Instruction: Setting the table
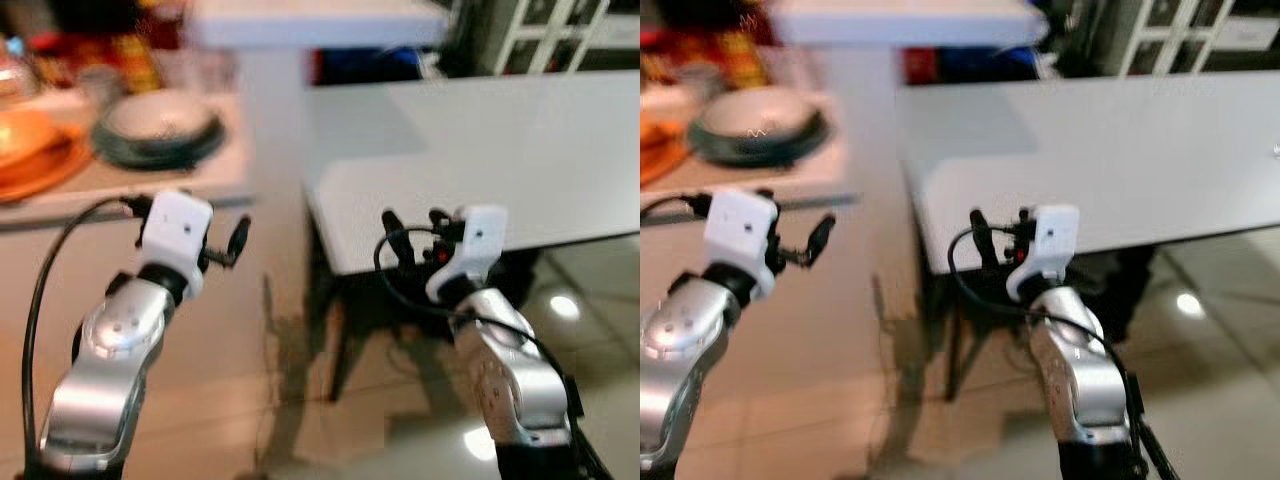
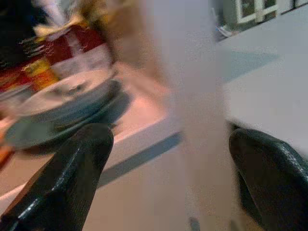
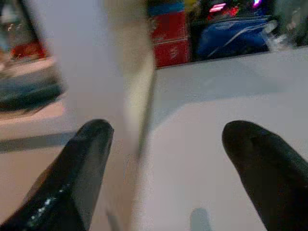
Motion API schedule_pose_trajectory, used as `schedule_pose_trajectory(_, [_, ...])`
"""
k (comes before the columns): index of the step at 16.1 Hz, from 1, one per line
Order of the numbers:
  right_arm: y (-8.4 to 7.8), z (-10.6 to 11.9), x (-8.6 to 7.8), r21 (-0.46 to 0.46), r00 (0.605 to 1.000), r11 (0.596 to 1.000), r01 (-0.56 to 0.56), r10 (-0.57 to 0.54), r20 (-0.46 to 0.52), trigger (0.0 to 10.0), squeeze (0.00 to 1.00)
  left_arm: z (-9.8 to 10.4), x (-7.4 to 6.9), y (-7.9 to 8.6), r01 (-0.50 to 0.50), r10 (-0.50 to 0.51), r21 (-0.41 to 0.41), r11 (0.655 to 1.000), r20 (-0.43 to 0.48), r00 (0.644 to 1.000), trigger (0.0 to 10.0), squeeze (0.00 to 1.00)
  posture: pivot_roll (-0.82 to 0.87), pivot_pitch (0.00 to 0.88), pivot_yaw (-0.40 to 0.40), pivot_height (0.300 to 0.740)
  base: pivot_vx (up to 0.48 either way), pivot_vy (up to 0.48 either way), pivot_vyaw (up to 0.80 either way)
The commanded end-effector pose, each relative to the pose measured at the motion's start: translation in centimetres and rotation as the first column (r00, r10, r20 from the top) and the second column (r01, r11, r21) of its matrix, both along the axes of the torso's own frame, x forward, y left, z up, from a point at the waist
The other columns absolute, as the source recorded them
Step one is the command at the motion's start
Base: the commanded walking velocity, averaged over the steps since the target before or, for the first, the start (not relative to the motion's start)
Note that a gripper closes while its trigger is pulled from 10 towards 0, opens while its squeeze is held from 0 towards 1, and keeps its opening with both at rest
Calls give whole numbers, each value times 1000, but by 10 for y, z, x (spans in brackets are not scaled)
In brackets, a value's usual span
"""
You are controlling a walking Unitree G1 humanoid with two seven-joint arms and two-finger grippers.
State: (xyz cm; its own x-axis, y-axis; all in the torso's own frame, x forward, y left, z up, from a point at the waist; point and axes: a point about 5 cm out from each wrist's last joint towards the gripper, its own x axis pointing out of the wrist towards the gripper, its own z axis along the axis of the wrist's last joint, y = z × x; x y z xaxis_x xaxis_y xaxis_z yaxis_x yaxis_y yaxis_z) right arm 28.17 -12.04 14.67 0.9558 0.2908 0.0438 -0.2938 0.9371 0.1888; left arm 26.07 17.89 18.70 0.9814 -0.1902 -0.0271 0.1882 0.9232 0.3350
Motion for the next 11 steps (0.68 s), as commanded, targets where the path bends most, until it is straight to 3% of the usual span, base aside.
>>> schedule_pose_trajectory(1, [4, 10, 2, -14, 999, 1000, -4, 5, 44, 10000, 1000, 4, 0, 4, -16, 16, 15, 1000, 16, 1000, 10000, 0, 107, 0, -15, 740, 0, 480, 0])
schedule_pose_trajectory(5, [3, 18, 7, -39, 996, 999, 28, -25, 86, 10000, 1000, 7, 0, 5, -22, 21, 20, 1000, 26, 999, 10000, 0, 112, 0, -21, 740, 0, 480, 0])
schedule_pose_trajectory(11, [0, 29, 10, 19, 991, 998, 55, -57, 120, 10000, 1000, 15, -3, 0, 12, -11, -13, 1000, 83, 997, 10000, 0, 109, 0, -25, 740, 0, 480, 0])
